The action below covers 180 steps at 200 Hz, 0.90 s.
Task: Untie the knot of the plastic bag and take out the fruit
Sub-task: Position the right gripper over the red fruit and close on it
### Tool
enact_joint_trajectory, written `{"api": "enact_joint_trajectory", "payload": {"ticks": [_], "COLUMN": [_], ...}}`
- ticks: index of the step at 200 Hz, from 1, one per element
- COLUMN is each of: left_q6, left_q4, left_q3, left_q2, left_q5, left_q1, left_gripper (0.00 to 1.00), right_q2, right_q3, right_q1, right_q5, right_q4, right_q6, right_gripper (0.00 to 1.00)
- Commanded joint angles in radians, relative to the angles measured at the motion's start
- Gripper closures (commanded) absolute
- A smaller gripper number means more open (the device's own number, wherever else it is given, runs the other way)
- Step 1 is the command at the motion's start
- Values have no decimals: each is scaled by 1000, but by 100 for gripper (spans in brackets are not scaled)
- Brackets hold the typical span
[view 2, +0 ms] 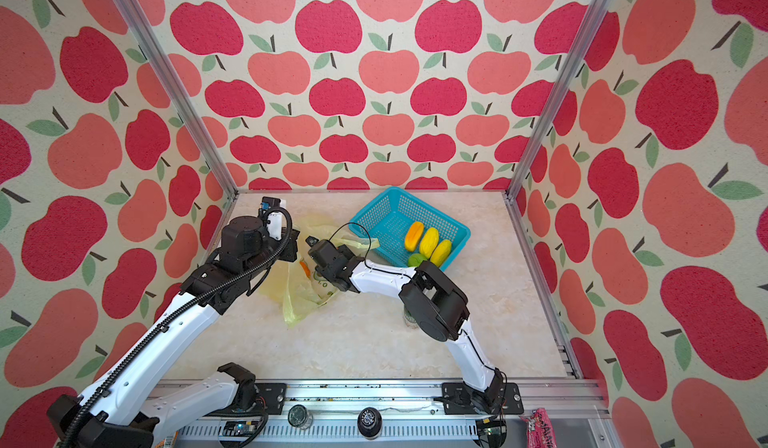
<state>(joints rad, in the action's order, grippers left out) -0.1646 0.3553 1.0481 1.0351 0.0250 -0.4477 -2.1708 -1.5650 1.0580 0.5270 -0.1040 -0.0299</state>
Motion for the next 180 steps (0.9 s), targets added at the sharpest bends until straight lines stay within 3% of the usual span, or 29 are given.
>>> {"api": "enact_joint_trajectory", "payload": {"ticks": [1, 110, 141, 180], "left_q6": [14, 13, 14, 23], "left_q4": [-15, -23, -16, -35], "left_q3": [27, 15, 16, 5], "left_q2": [5, -35, -43, -41], "left_q5": [-19, -28, -16, -6], "left_q1": [-6, -20, -26, -28], "left_gripper": [100, 100, 100, 100], "right_q2": [-30, -158, -216, -179], "right_q3": [-43, -193, -275, -240], "right_q1": [-10, -35, -35, -34], "right_q5": [37, 22, 37, 26], "right_q4": [-72, -169, -237, -221], "right_q6": [25, 24, 30, 44], "right_gripper": [26, 23, 35, 49]}}
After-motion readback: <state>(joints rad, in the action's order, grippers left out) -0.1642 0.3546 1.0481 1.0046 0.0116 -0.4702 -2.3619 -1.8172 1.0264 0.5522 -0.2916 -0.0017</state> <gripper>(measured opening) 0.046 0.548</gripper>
